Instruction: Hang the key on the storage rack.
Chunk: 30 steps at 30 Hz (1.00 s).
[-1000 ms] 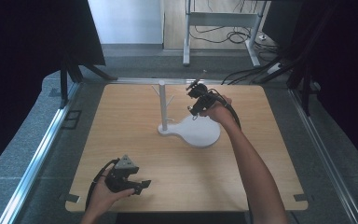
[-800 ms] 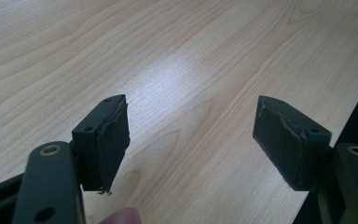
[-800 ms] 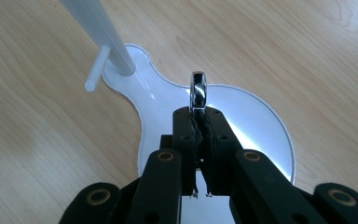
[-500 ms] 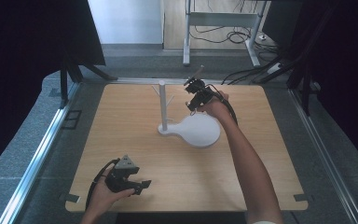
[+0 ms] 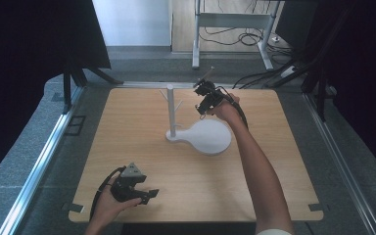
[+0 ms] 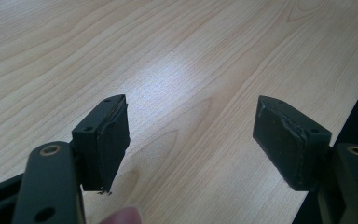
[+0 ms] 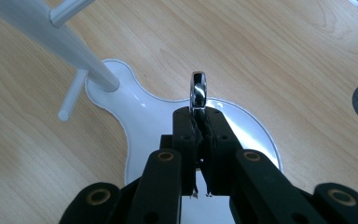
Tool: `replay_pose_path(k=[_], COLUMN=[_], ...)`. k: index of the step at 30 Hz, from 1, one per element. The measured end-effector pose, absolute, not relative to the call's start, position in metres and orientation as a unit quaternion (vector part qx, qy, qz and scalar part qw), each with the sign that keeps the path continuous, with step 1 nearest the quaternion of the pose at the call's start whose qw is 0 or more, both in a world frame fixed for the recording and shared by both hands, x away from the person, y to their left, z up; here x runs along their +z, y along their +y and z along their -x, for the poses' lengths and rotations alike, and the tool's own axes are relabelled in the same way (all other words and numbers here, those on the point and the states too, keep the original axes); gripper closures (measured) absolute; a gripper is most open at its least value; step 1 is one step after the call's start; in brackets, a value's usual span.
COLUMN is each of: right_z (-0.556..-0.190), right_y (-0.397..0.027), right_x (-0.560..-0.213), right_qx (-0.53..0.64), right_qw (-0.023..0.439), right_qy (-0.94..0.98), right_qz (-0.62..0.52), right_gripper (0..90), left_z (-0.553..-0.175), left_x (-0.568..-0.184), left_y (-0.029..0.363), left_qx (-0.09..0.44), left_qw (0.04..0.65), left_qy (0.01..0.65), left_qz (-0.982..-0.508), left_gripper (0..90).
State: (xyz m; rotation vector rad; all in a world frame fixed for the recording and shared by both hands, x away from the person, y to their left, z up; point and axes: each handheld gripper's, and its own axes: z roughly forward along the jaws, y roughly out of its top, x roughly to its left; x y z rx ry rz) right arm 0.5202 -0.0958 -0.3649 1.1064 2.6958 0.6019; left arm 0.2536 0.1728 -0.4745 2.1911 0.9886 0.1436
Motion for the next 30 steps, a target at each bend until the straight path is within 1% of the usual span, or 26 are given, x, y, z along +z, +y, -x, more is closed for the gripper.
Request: replay_pose_path(k=[9, 17, 25, 30], right_z=[-0.523, -0.528, -0.533, -0.533], right_y=[-0.088, -0.078, -0.067, -0.063], right_x=[-0.357, -0.359, -0.358, -0.356], right_qx=[0.205, 0.202, 0.201, 0.207], right_qw=[0.092, 0.099, 0.097, 0.106], right_qy=[0.903, 0.904, 0.907, 0.905], right_qz=[-0.367, -0.365, -0.358, -0.357], right_gripper=[84.2, 84.1, 84.1, 84.1], left_z=[-0.253, -0.253, -0.253, -0.253], left_x=[-0.474, -0.474, -0.474, -0.475], left_y=[0.172, 0.172, 0.173, 0.169], left_qx=[0.056, 0.054, 0.053, 0.051], left_qw=[0.36, 0.361, 0.361, 0.358], left_qy=[0.382, 0.383, 0.382, 0.379], left_qz=[-0.849, -0.848, -0.849, -0.852], left_gripper=[27.4, 27.4, 27.4, 27.4])
